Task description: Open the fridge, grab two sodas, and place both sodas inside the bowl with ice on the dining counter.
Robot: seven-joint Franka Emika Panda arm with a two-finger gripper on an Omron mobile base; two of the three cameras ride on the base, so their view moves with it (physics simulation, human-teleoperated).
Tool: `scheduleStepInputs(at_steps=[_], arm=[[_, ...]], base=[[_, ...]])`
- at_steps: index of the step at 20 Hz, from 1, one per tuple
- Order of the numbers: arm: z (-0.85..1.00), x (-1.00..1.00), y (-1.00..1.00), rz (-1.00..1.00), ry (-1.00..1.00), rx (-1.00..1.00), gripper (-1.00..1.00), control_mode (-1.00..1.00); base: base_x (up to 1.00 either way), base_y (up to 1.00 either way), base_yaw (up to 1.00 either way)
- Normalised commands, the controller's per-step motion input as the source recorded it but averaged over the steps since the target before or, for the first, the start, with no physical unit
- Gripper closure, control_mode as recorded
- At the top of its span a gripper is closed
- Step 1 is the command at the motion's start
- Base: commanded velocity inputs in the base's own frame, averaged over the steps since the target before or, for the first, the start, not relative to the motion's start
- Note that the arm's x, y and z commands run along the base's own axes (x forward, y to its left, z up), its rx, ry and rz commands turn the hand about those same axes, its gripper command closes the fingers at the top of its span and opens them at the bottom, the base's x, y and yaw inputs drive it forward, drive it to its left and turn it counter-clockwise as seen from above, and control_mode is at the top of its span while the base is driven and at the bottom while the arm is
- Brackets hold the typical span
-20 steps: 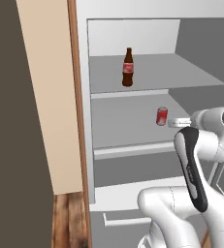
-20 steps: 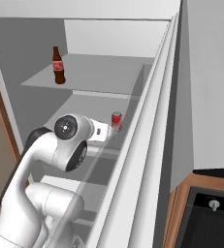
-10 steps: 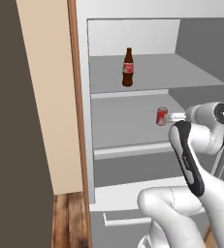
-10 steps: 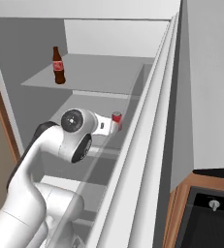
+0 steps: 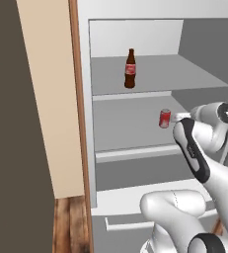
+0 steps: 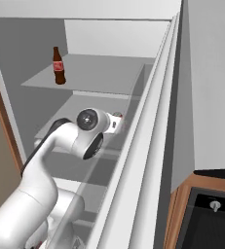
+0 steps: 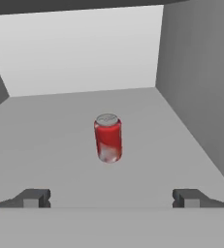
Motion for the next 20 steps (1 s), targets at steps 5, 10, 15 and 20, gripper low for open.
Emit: scheduleStepInputs(at_steps=[5,10,15,20], arm=[[-0.07,0.26,-0.09,0.00,0.00,0.00,-1.00,-1.00],[-0.06,0.17,0.00,0.00,0.00,0.00,-1.00,-1.00],[-0.02,0.17,0.00,0.00,0.00,0.00,-1.00,-1.00],[0.00,0.24,0.02,0.00,0.00,0.00,-1.00,-1.00]], base=[[0.00,0.00,0.00],[0.00,0.00,0.00],[0.00,0.00,0.00],[0.00,0.00,0.00]])
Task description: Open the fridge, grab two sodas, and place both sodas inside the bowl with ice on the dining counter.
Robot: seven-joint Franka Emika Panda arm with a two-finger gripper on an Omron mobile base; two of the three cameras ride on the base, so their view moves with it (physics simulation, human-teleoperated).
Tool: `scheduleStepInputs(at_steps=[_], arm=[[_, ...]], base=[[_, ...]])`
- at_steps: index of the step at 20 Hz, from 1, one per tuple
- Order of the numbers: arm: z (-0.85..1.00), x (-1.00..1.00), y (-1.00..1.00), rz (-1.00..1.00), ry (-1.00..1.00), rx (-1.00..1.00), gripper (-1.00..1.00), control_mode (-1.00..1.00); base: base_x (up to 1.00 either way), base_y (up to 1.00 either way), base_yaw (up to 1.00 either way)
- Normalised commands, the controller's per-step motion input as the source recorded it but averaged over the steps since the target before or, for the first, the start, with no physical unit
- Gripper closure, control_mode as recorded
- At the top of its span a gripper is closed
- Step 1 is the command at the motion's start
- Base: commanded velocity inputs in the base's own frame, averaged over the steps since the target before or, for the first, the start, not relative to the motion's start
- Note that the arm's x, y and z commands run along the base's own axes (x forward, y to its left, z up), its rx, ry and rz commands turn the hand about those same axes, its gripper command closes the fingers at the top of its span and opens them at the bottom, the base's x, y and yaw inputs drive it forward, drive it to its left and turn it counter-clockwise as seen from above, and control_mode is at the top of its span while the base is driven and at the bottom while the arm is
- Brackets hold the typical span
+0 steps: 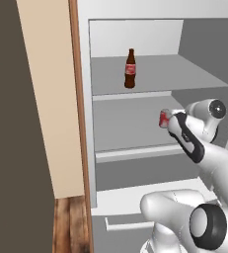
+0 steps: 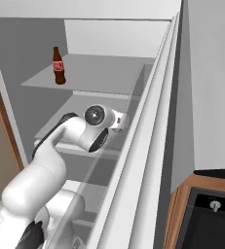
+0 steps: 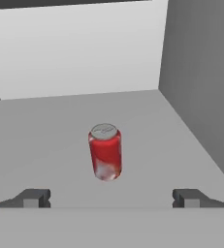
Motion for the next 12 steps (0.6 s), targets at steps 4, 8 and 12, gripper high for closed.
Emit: scheduleStepInputs(at_steps=[4,8,12], arm=[[-0.03,0.26,0.12,0.00,0.00,0.00,-1.00,-1.00],[-0.07,0.27,0.08,0.00,0.00,0.00,-1.00,-1.00],[-0.14,0.26,0.00,0.00,0.00,0.00,-1.00,-1.00]], base=[[0.00,0.00,0.00],[0.00,0.00,0.00],[0.00,0.00,0.00]])
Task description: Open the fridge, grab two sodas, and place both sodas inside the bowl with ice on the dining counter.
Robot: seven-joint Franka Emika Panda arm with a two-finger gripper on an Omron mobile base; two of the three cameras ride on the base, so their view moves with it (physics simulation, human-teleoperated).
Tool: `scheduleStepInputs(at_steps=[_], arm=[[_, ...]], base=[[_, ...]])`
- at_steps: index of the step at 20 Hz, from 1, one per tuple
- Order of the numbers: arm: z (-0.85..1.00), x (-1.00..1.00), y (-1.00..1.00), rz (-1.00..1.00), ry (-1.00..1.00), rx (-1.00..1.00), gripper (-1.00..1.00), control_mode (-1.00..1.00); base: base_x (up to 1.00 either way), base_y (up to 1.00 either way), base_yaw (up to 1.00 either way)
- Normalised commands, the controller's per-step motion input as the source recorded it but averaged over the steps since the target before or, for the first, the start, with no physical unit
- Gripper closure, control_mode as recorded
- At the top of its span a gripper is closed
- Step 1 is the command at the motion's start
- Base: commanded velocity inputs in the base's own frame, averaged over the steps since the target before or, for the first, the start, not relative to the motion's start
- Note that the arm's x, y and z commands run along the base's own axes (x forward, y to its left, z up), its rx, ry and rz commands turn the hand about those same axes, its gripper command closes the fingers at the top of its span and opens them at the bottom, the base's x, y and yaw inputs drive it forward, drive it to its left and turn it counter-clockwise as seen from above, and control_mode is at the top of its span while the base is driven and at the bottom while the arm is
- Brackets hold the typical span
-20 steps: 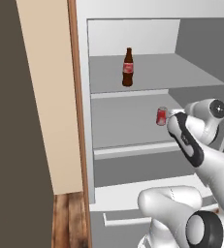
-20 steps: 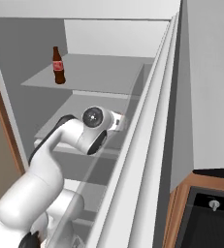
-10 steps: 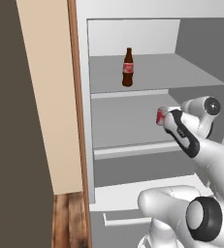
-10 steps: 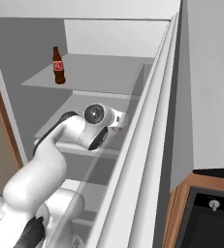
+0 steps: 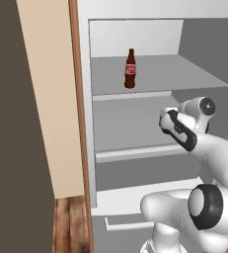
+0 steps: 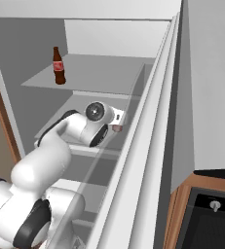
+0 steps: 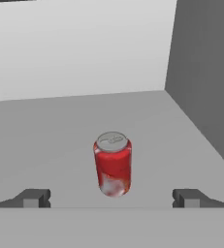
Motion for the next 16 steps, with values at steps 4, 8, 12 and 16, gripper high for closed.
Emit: scheduleStepInputs(at_steps=[4,8,12,16], arm=[[-0.21,0.25,0.00,0.00,0.00,-0.02,-1.00,-1.00],[-0.21,0.26,0.00,0.00,0.00,-0.01,-1.00,-1.00],[-0.18,0.27,0.00,0.00,0.00,-0.01,-1.00,-1.00],[-0.15,0.27,0.00,0.00,0.00,0.00,-1.00,-1.00]], base=[[0.00,0.00,0.00],[0.00,0.00,0.00],[0.00,0.00,0.00],[0.00,0.00,0.00]])
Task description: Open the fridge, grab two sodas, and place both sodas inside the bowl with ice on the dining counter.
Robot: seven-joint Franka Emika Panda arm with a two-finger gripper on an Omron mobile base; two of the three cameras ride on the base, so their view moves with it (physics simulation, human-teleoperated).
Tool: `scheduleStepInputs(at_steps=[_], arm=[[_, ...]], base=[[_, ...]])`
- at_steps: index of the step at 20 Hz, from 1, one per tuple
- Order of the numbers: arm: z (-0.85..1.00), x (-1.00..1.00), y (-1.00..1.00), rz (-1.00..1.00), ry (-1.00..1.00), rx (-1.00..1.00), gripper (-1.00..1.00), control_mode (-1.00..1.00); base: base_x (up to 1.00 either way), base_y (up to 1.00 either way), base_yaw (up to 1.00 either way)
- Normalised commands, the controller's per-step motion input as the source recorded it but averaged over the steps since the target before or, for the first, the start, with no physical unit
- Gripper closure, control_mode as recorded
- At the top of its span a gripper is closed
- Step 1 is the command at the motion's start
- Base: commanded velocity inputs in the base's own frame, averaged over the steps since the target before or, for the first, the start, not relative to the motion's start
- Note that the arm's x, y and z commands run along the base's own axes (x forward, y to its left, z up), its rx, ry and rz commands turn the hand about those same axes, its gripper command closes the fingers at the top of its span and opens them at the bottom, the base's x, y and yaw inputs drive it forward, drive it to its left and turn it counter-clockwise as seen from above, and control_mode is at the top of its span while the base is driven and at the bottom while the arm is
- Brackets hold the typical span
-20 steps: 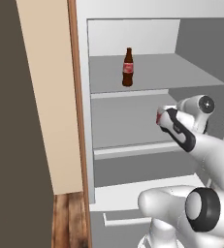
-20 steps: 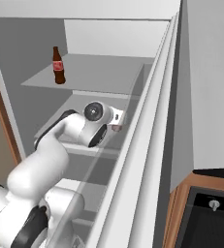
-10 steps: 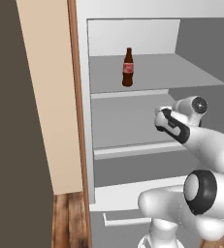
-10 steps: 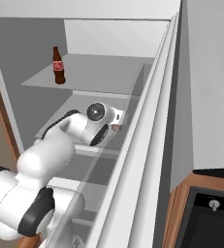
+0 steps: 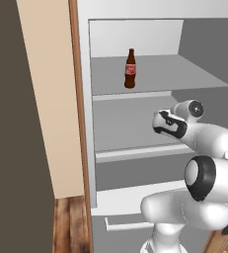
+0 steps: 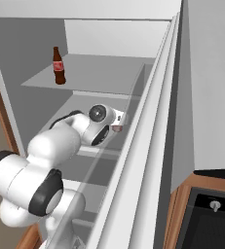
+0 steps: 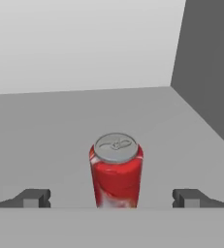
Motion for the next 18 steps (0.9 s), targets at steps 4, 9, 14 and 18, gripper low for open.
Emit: scheduleStepInputs(at_steps=[4,9,14,18], arm=[[-0.13,0.24,0.00,0.00,0.00,0.00,-1.00,-1.00],[-0.12,0.24,-0.05,0.00,0.00,0.00,-1.00,-1.00],[-0.11,0.15,-0.06,0.00,0.00,0.00,-1.00,-1.00],[-0.06,0.12,0.00,0.00,0.00,0.00,-1.00,-1.00]], base=[[0.00,0.00,0.00],[0.00,0.00,0.00],[0.00,0.00,0.00],[0.00,0.00,0.00]])
